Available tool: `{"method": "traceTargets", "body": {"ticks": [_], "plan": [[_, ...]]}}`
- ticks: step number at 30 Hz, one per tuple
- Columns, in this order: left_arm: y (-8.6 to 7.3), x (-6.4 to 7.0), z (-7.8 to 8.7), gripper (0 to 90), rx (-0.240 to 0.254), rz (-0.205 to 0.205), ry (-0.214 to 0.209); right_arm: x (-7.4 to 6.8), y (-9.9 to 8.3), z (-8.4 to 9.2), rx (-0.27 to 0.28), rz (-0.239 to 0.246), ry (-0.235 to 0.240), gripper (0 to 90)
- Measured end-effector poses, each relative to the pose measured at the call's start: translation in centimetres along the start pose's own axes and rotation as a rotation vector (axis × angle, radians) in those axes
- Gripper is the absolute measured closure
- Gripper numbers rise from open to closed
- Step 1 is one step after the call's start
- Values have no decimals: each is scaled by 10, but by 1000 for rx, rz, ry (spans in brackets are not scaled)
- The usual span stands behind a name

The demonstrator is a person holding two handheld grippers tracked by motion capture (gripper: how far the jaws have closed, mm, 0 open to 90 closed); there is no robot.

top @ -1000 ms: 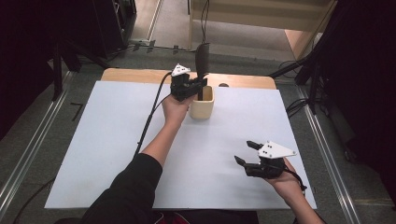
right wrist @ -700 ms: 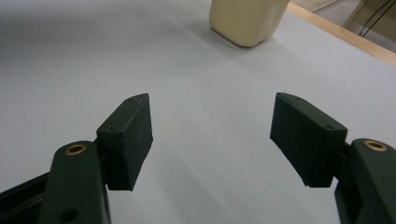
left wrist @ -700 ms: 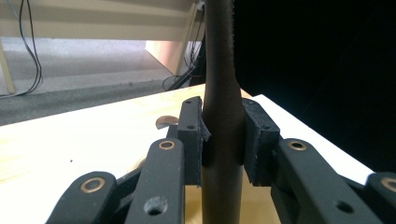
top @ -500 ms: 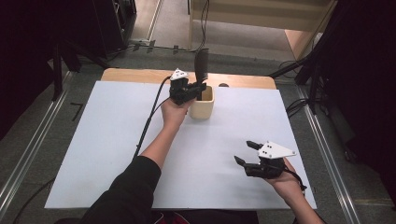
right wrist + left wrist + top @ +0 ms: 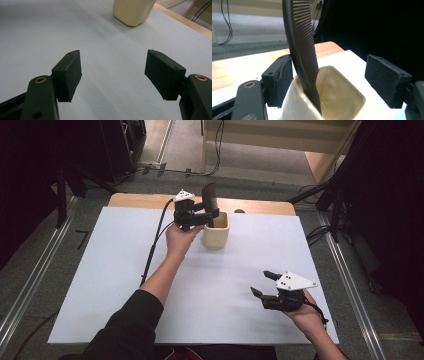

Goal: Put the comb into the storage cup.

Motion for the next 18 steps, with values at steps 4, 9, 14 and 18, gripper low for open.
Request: {"method": "traceTargets", "body": {"ticks": [4, 9, 14, 18], "plan": [[-4, -2, 7, 237, -20, 20, -26, 0, 1, -1, -3, 3, -4, 277], [-8, -3, 13, 238, -41, 34, -37, -1, 1, -2, -7, 5, -2, 277], [-13, -4, 26, 242, -44, 53, -70, -1, 1, -2, -8, 5, -2, 277], [-15, -5, 34, 243, -50, 61, -84, -1, 1, -2, -13, 13, -4, 276]]}}
Point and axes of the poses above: each handheld gripper's, and its own axes: z roughly backward along the jaws, y roughly out of its top, x roughly to its right, the point moved 8 cm from there along -z, roughly forward along the jaws, and after that the axes turned 2 degrees about -x, right-handed, at the moved point
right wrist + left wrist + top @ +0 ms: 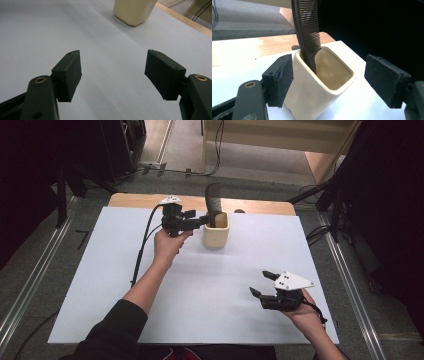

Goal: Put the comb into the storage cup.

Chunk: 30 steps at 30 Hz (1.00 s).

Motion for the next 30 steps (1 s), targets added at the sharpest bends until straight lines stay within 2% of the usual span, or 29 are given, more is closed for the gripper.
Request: {"method": "traceTargets", "body": {"ticks": [5, 9, 11, 13, 16, 18, 23, 27, 30], "plan": [[-8, 1, 9, 243, -10, 12, -20, -1, 0, 1, -3, -4, -2, 276], [-16, 0, 14, 243, -34, 5, -16, -2, 0, 2, -7, -5, -9, 276], [-19, 2, 17, 243, -51, 20, -42, -3, -1, 2, -8, -3, -10, 276], [-23, 4, 21, 243, -66, 55, -76, -3, -1, 3, -8, 1, -11, 276], [-27, 7, 25, 243, -91, 61, -84, -2, -1, 3, -8, -2, -17, 275], [-30, 9, 28, 243, -106, 56, -75, -1, -2, 2, -11, -5, -19, 275], [-34, 9, 37, 243, -111, 51, -77, -1, -2, 1, -12, -9, -18, 275], [-37, 5, 43, 243, -106, 63, -69, -2, -2, -1, -19, -9, -11, 273], [-40, 5, 48, 243, -97, 88, -72, -3, -2, -1, -19, -13, -3, 272]]}}
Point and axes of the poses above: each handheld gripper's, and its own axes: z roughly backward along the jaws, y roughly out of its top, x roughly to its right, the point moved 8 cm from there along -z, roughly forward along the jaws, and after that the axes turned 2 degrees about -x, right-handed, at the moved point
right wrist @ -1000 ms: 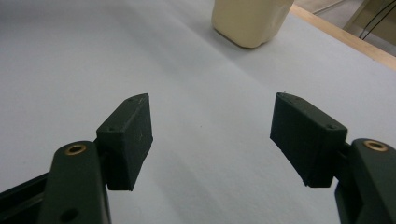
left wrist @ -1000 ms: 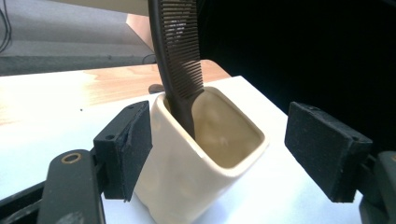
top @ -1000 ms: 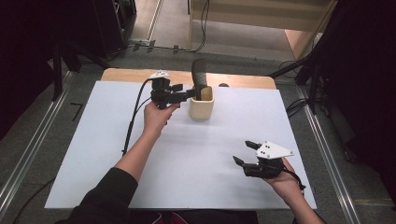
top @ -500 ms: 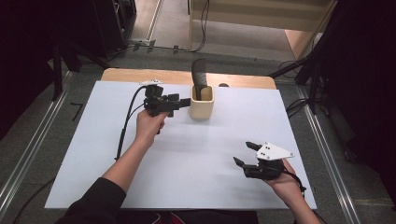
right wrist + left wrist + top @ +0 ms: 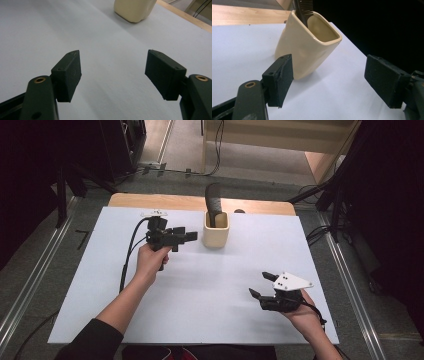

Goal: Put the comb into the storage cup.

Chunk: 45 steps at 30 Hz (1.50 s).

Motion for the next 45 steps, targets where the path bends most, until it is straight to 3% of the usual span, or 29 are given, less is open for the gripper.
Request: {"method": "traceTargets", "body": {"ticks": [6, 18, 28, 33, 45], "plan": [[-6, 4, 5, 243, -17, -17, 11, -1, -1, 0, -2, 2, 7, 271], [-26, 4, 15, 243, -70, 19, 0, -1, -2, -1, -10, -1, 12, 271], [-46, 5, 23, 243, -125, 5, 0, -1, -2, -1, -9, 4, 12, 271], [-55, 9, 30, 244, -153, -29, 20, -1, -2, -1, -9, 5, 12, 270], [-66, 13, 46, 243, -158, -43, 7, -1, -2, -1, -10, 5, 12, 271]]}}
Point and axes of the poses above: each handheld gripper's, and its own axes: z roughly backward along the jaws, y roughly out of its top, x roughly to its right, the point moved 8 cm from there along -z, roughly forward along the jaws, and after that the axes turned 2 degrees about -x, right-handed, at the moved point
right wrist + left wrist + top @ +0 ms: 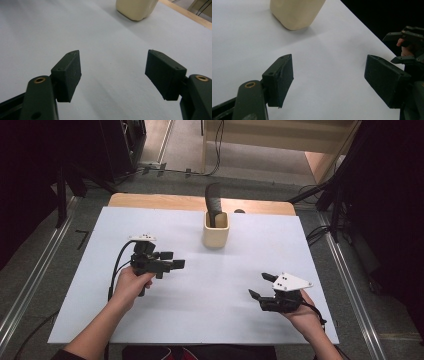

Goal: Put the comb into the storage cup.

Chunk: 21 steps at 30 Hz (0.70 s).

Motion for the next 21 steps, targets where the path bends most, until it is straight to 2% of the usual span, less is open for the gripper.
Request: {"method": "traceTargets", "body": {"ticks": [4, 8, 12, 17, 21], "plan": [[-4, 2, 5, 244, 1, -25, 20, 0, 0, 0, 0, 0, -1, 271], [-6, 6, 8, 243, 5, -26, 7, 1, -1, 0, -3, -3, 0, 270], [-12, 8, 11, 243, -13, -49, 19, 2, -2, 0, -8, -4, -2, 270], [-17, 10, 14, 244, -30, -57, 7, 4, -3, 0, -10, -19, -2, 270], [-23, 9, 17, 244, -42, -73, 24, 3, -4, -1, -14, -19, 3, 270]]}}
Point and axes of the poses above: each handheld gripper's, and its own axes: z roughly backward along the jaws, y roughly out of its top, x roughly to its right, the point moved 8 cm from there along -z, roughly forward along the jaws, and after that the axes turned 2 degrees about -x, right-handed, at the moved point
